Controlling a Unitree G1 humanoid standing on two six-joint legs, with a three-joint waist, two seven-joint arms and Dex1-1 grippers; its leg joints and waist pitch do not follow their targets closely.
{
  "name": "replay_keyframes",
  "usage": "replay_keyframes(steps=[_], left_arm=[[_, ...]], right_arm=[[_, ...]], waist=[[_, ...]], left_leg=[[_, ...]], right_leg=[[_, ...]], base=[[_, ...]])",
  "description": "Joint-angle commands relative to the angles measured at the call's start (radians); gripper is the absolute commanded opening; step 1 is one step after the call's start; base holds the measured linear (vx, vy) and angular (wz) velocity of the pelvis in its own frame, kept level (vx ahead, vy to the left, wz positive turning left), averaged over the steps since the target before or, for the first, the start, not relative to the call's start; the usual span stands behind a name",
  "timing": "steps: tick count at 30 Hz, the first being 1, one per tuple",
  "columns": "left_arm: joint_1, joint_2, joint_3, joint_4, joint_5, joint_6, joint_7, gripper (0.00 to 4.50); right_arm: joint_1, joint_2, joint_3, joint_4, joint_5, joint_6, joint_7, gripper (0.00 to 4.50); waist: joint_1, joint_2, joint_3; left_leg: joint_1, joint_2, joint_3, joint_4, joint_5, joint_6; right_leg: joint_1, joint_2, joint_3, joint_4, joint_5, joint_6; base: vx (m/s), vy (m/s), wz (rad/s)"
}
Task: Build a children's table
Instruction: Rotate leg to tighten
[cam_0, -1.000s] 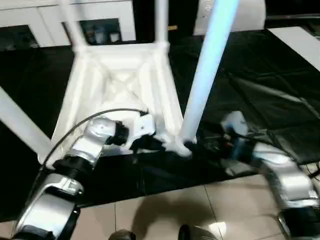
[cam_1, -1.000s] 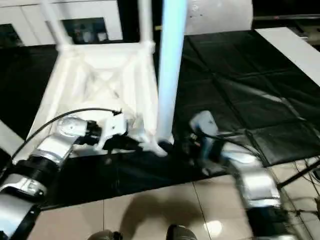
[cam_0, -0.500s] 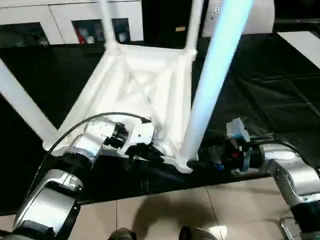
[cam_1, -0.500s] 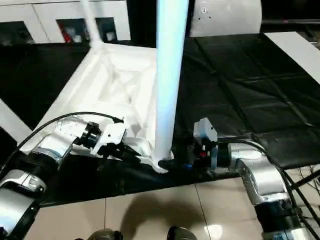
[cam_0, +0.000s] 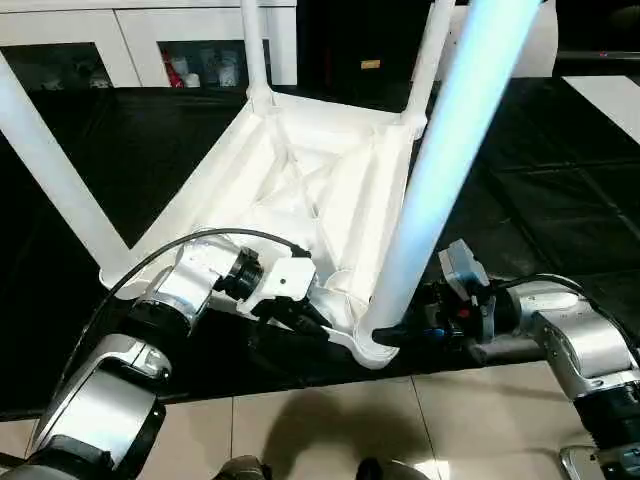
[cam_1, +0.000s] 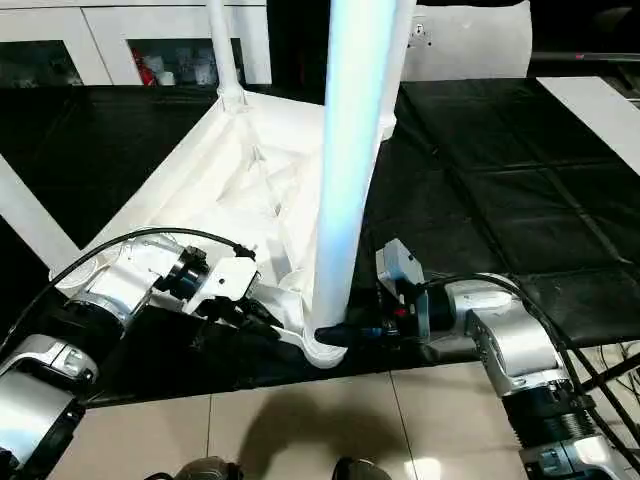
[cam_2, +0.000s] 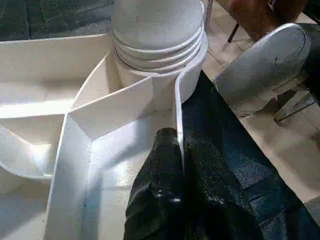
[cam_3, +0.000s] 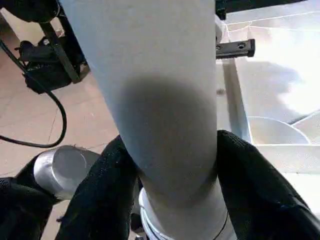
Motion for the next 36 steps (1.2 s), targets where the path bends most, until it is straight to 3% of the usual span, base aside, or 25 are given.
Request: replay_keyframes(steps=[1, 9, 10, 13, 14, 15, 16, 17, 18, 19, 20, 21, 22, 23, 24, 25, 26, 27, 28, 29, 30, 31, 32, 34, 36], left_arm=[[-0.016, -0.014, -0.049, -0.001, 0.019, -0.029, -0.049, 0.00], [-0.016, -0.028, -0.024, 0.010, 0.031, 0.036, 0.049, 0.00], [-0.018, -0.032, -0.019, 0.011, 0.035, 0.053, 0.072, 0.00], [-0.029, -0.061, 0.006, 0.021, 0.046, 0.139, 0.189, 0.00], [-0.034, -0.079, 0.022, 0.024, 0.043, 0.181, 0.241, 0.00], [-0.037, -0.098, 0.036, 0.025, 0.040, 0.215, 0.286, 0.00], [-0.040, -0.118, 0.047, 0.023, 0.038, 0.245, 0.332, 0.00], [-0.041, -0.123, 0.049, 0.022, 0.037, 0.254, 0.343, 0.00], [-0.048, -0.155, 0.068, 0.018, 0.033, 0.305, 0.416, 0.00], [-0.052, -0.170, 0.077, 0.016, 0.032, 0.329, 0.453, 0.00], [-0.061, -0.189, 0.094, 0.019, 0.026, 0.357, 0.506, 0.00], [-0.062, -0.191, 0.097, 0.020, 0.026, 0.360, 0.513, 0.00], [-0.070, -0.207, 0.111, 0.020, 0.027, 0.382, 0.561, 0.00], [-0.078, -0.227, 0.131, 0.016, 0.032, 0.413, 0.622, 0.00], [-0.078, -0.227, 0.131, 0.016, 0.032, 0.413, 0.622, 0.00], [-0.082, -0.246, 0.144, -0.003, 0.041, 0.453, 0.676, 0.00], [-0.084, -0.254, 0.150, -0.012, 0.043, 0.470, 0.703, 0.00], [-0.086, -0.259, 0.155, -0.018, 0.044, 0.481, 0.722, 0.00], [-0.087, -0.262, 0.159, -0.024, 0.047, 0.482, 0.744, 0.00], [-0.086, -0.262, 0.160, -0.027, 0.049, 0.483, 0.749, 0.00], [-0.085, -0.262, 0.161, -0.029, 0.049, 0.485, 0.751, 0.00], [-0.083, -0.261, 0.162, -0.031, 0.049, 0.488, 0.749, 0.00], [-0.078, -0.250, 0.157, -0.035, 0.052, 0.479, 0.741, 0.00], [-0.070, -0.234, 0.149, -0.039, 0.057, 0.468, 0.725, 0.00], [-0.066, -0.223, 0.147, -0.040, 0.058, 0.458, 0.716, 0.00]], right_arm=[[-0.012, -0.014, 0.012, 0.005, -0.005, 0.000, 0.012, 2.05], [0.061, 0.025, -0.011, -0.090, 0.029, 0.095, -0.104, 1.98], [0.067, 0.037, -0.010, -0.091, 0.011, 0.092, -0.141, 1.98], [0.082, 0.108, -0.004, -0.090, -0.069, 0.105, -0.321, 1.98], [0.082, 0.146, -0.006, -0.091, -0.091, 0.129, -0.400, 1.98], [0.080, 0.186, -0.012, -0.092, -0.100, 0.153, -0.469, 1.97], [0.075, 0.228, -0.020, -0.096, -0.097, 0.184, -0.531, 1.96], [0.073, 0.240, -0.022, -0.096, -0.096, 0.192, -0.547, 1.95], [0.052, 0.310, -0.027, -0.087, -0.107, 0.224, -0.649, 1.95], [0.039, 0.344, -0.028, -0.079, -0.119, 0.234, -0.700, 1.95], [0.016, 0.388, -0.030, -0.056, -0.135, 0.242, -0.767, 1.95], [0.013, 0.394, -0.030, -0.053, -0.137, 0.243, -0.775, 1.95], [-0.011, 0.429, -0.033, -0.024, -0.151, 0.240, -0.822, 1.95], [-0.040, 0.474, -0.038, 0.010, -0.170, 0.241, -0.879, 1.95], [-0.040, 0.474, -0.038, 0.010, -0.170, 0.241, -0.879, 1.95], [-0.078, 0.531, -0.053, 0.065, -0.170, 0.244, -0.934, 1.95], [-0.091, 0.546, -0.053, 0.081, -0.178, 0.244, -0.954, 1.95], [-0.100, 0.555, -0.052, 0.093, -0.185, 0.242, -0.968, 1.95], [-0.106, 0.570, -0.053, 0.095, -0.195, 0.227, -0.986, 1.95], [-0.107, 0.576, -0.056, 0.093, -0.198, 0.225, -0.992, 2.51], [-0.105, 0.581, -0.059, 0.090, -0.194, 0.223, -0.992, 2.65], [-0.102, 0.583, -0.062, 0.084, -0.189, 0.225, -0.987, 2.65], [-0.090, 0.574, -0.060, 0.068, -0.184, 0.219, -0.973, 2.74], [-0.070, 0.558, -0.069, 0.046, -0.179, 0.213, -0.957, 2.92], [-0.055, 0.544, -0.077, 0.031, -0.171, 0.199, -0.941, 3.15]], waist=[[-0.005, -0.015, -0.088], [-0.004, -0.015, -0.088], [-0.006, -0.008, -0.083], [-0.016, -0.004, -0.066], [-0.023, -0.003, -0.056], [-0.030, -0.006, -0.051], [-0.041, -0.003, -0.050], [-0.059, -0.004, -0.052], [-0.080, 0.011, -0.049], [-0.091, 0.023, -0.052], [-0.116, 0.040, -0.052], [-0.128, 0.043, -0.047], [-0.126, 0.049, -0.044], [-0.118, 0.036, -0.029], [-0.113, 0.026, -0.029], [-0.122, -0.038, -0.026], [-0.123, -0.030, -0.033], [-0.129, -0.025, -0.047], [-0.111, 0.014, -0.062], [-0.126, 0.019, -0.060], [-0.122, 0.033, -0.066], [-0.126, 0.028, -0.067], [-0.130, 0.013, -0.056], [-0.132, 0.013, -0.059], [-0.132, 0.016, -0.059]], left_leg=[[-0.005, 0.064, 0.000, -0.057, 0.023, 0.145], [-0.005, 0.065, -0.001, -0.057, 0.032, 0.144], [-0.005, 0.063, 0.001, -0.060, 0.003, 0.129], [0.006, 0.054, 0.005, -0.069, -0.124, 0.064], [0.016, 0.045, 0.005, -0.069, -0.182, 0.037], [0.019, 0.041, 0.005, -0.068, -0.205, 0.023], [0.028, 0.035, -0.001, -0.063, -0.243, 0.002], [0.024, 0.034, -0.009, -0.062, -0.270, -0.005], [0.028, 0.045, -0.016, -0.066, -0.321, -0.005], [0.032, 0.057, -0.024, -0.070, -0.359, -0.006], [0.010, 0.084, -0.045, -0.092, -0.444, -0.009], [0.000, 0.106, -0.057, -0.114, -0.524, -0.012], [-0.022, 0.156, -0.084, -0.169, -0.676, -0.021], [-0.009, 0.151, -0.062, -0.206, -0.773, -0.034], [0.017, 0.117, -0.041, -0.182, -0.760, -0.039], [0.135, -0.050, 0.021, 0.077, -0.321, -0.003], [0.093, -0.048, 0.016, 0.067, -0.226, 0.025], [-0.023, -0.009, -0.014, 0.004, -0.148, 0.033], [-0.015, 0.010, -0.029, -0.030, -0.125, 0.035], [-0.010, 0.043, -0.047, -0.053, -0.143, 0.036], [0.003, 0.053, -0.049, -0.055, -0.141, 0.034], [0.004, 0.061, -0.047, -0.059, -0.134, 0.042], [0.000, 0.056, -0.033, -0.070, -0.188, 0.060], [0.011, 0.044, -0.026, -0.064, -0.228, 0.058], [0.004, 0.050, -0.027, -0.068, -0.203, 0.070]], right_leg=[[0.075, -0.075, 0.064, -0.053, -0.197, -0.206], [0.075, -0.074, 0.064, -0.052, -0.190, -0.199], [0.073, -0.073, 0.064, -0.062, -0.233, -0.188], [0.065, -0.070, 0.058, -0.094, -0.457, -0.128], [0.061, -0.068, 0.047, -0.115, -0.590, -0.078], [0.059, -0.066, 0.042, -0.124, -0.650, -0.052], [0.057, -0.067, 0.024, -0.144, -0.733, -0.004], [0.064, -0.066, 0.006, -0.156, -0.757, 0.034], [0.068, -0.066, -0.012, -0.169, -0.739, 0.045], [0.075, -0.069, -0.024, -0.167, -0.692, 0.033], [0.103, -0.067, -0.038, -0.149, -0.592, 0.026], [0.116, -0.062, -0.039, -0.117, -0.520, 0.020], [0.145, -0.063, 0.009, 0.013, -0.315, -0.008], [0.118, -0.047, 0.043, 0.049, -0.234, -0.033], [0.094, -0.043, 0.057, 0.015, -0.324, -0.035], [-0.049, -0.086, 0.015, -0.233, -1.048, 0.082], [0.000, -0.108, 0.033, -0.222, -1.085, 0.092], [0.120, -0.128, 0.014, -0.151, -0.956, 0.135], [0.119, -0.117, 0.020, -0.148, -0.832, 0.113], [0.097, -0.092, 0.008, -0.133, -0.619, 0.054], [0.092, -0.089, 0.010, -0.124, -0.506, 0.008], [0.086, -0.087, 0.014, -0.115, -0.407, -0.041], [0.082, -0.075, 0.017, -0.108, -0.375, -0.113], [0.077, -0.080, 0.020, -0.119, -0.480, -0.108], [0.078, -0.080, 0.025, -0.119, -0.458, -0.110]], base=[[0.000, 0.000, 0.00], [0.000, 0.000, 0.00], [0.000, 0.000, 0.00], [0.000, 0.000, 0.00], [0.000, 0.000, 0.00], [-0.064, 0.005, -0.04], [-0.064, 0.005, -0.04], [-0.070, 0.025, -0.09], [-0.054, 0.052, -0.10], [-0.054, 0.052, -0.10], [-0.045, 0.069, -0.13], [-0.089, 0.053, -0.16], [-0.089, 0.053, -0.16], [-0.081, 0.007, 0.02], [0.036, -0.065, 0.21], [0.036, -0.065, 0.21], [0.019, -0.068, -0.03], [0.044, 0.006, -0.37], [0.044, 0.006, -0.37], [0.086, 0.025, -0.23], [0.000, 0.000, 0.00], [0.000, 0.000, 0.00], [0.000, 0.000, 0.00], [0.000, 0.000, 0.00], [0.000, 0.000, 0.00]])
